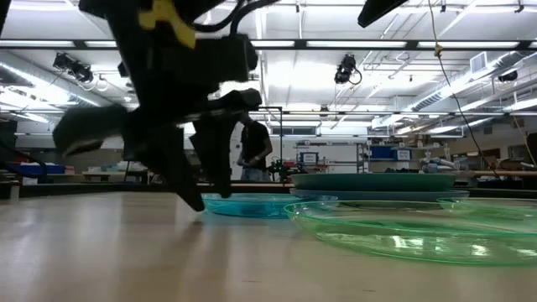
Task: Stack plastic plates
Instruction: Stack the light blue plate on top of the light blue plate
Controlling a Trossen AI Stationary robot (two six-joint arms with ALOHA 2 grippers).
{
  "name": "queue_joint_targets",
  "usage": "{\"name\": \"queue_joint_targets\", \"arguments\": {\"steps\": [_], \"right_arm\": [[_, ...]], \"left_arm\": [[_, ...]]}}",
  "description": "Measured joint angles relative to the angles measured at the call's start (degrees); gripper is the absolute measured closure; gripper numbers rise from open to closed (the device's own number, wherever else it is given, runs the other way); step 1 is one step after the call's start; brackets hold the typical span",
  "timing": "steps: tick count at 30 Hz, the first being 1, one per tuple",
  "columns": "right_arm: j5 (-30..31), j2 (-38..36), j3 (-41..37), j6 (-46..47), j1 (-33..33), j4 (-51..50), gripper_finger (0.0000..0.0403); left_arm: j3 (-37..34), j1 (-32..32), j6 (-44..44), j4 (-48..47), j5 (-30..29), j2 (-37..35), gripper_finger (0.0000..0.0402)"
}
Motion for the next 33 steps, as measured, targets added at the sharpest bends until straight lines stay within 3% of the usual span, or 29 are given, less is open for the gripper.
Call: {"name": "queue_joint_targets", "arguments": {"steps": [6, 16, 26, 33], "right_arm": [[-0.2, 0.0, 0.0, 0.5, 0.0, 0.2, 0.0255], [-0.5, 0.0, 0.0, 2.4, 0.0, 0.5, 0.0255], [-3.3, 0.0, 0.0, 7.0, 0.4, 0.2, 0.0255], [-3.5, 0.0, 0.0, 14.0, 1.9, -5.3, 0.0255]], "left_arm": [[-1.9, 0.0, 2.4, 2.0, -1.7, 0.0, 0.0273], [-2.6, -0.8, 5.9, 1.7, -1.9, 0.0, 0.0391], [0.8, -0.8, 6.5, -5.2, -2.0, -0.3, 0.0395], [1.3, -0.8, 7.0, -7.2, -2.1, -5.8, 0.0396]]}}
